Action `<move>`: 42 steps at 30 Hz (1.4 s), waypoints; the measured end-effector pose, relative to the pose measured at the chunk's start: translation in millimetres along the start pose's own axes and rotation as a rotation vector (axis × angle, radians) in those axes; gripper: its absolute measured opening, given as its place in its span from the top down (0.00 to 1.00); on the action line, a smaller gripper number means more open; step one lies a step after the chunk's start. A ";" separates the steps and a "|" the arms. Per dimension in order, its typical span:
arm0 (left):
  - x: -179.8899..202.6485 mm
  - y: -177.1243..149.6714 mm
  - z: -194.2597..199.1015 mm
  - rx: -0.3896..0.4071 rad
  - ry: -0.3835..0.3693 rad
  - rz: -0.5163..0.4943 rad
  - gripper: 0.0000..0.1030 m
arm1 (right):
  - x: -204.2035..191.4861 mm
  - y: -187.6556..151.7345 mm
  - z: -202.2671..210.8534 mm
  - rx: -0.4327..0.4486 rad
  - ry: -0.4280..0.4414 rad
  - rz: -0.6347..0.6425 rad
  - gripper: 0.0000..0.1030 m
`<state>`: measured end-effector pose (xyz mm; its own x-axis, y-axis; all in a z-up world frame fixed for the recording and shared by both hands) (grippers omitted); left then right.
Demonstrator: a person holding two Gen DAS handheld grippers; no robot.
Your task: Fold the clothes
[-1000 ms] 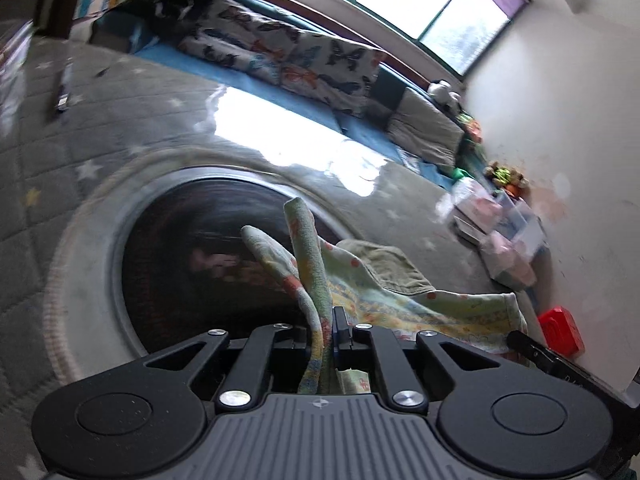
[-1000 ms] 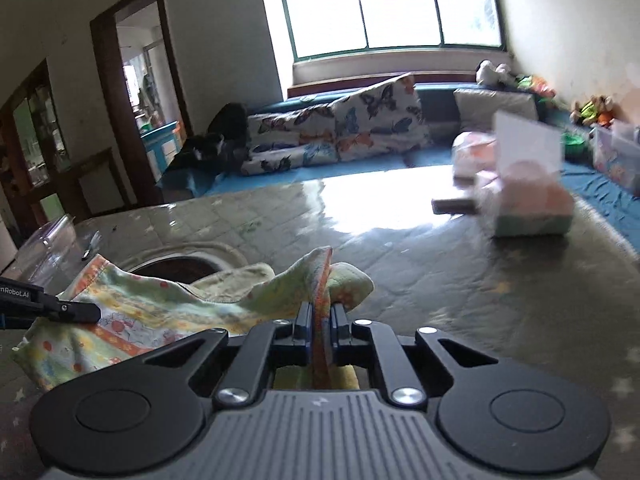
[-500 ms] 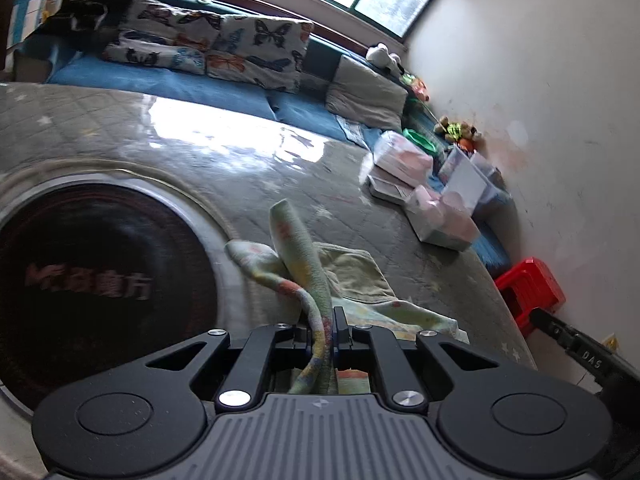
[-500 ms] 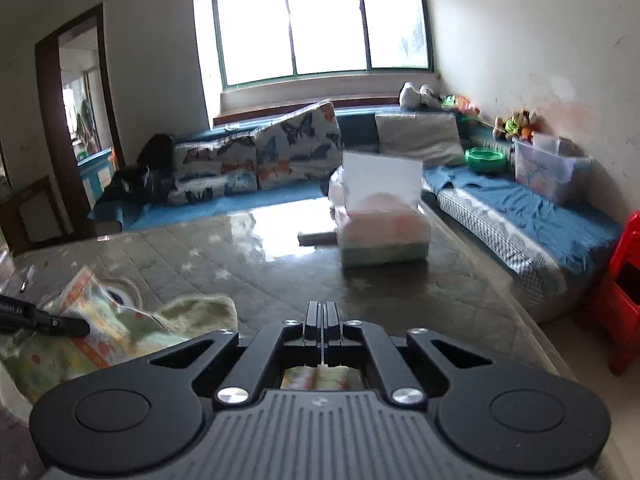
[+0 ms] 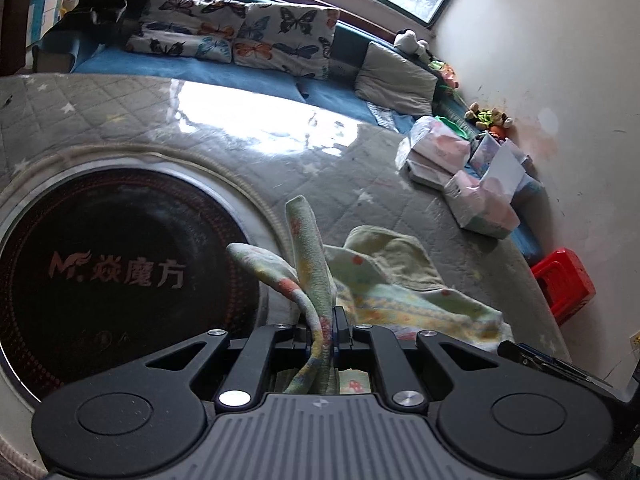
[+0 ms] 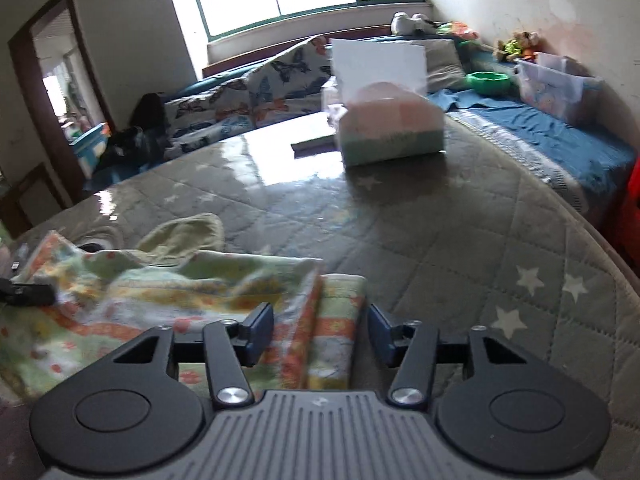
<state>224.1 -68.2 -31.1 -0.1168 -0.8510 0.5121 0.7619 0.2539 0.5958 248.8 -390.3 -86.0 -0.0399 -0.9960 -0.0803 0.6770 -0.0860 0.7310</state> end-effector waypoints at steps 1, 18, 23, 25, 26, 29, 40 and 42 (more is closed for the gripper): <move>-1.6 -0.8 -0.6 -0.003 0.004 0.001 0.91 | -1.3 -0.7 -0.3 0.002 0.008 -0.002 0.46; 30.0 6.6 -3.8 -0.001 -0.037 -0.038 0.91 | -4.9 40.8 51.1 0.161 0.065 0.050 0.92; 58.9 7.9 -15.8 -0.010 -0.089 -0.071 0.91 | 17.1 60.6 68.1 0.222 0.003 0.047 0.92; 65.8 7.0 -22.0 -0.017 -0.102 -0.077 0.91 | 26.4 59.3 65.1 0.211 -0.022 0.035 0.92; 68.3 5.6 -25.9 -0.023 -0.108 -0.080 0.91 | 31.5 57.4 62.5 0.202 -0.037 0.030 0.92; 66.8 -5.3 -41.4 -0.074 -0.091 -0.086 0.86 | 47.0 41.7 45.1 0.132 -0.087 0.021 0.91; 47.3 0.2 -39.2 -0.038 0.001 -0.089 0.77 | 33.8 30.7 27.0 0.078 -0.042 0.057 0.72; 51.3 6.7 -37.1 -0.011 0.003 -0.096 0.77 | 17.2 28.1 21.6 0.065 -0.010 0.078 0.71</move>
<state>246.8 -127.2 -23.8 -0.1876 -0.8726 0.4509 0.7542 0.1661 0.6353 251.3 -410.3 -52.1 0.0039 -0.9999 -0.0148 0.6290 -0.0090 0.7773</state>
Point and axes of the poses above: each gripper's, at about its wrist camera, not at the fingertips, and z roughly against the way its jaws point, x to its right, y to its top, the point moved 8 cm from there along -z, roughly the way its jaws point, and after that the axes turned 11 degrees about -y, right-handed, at the moved point
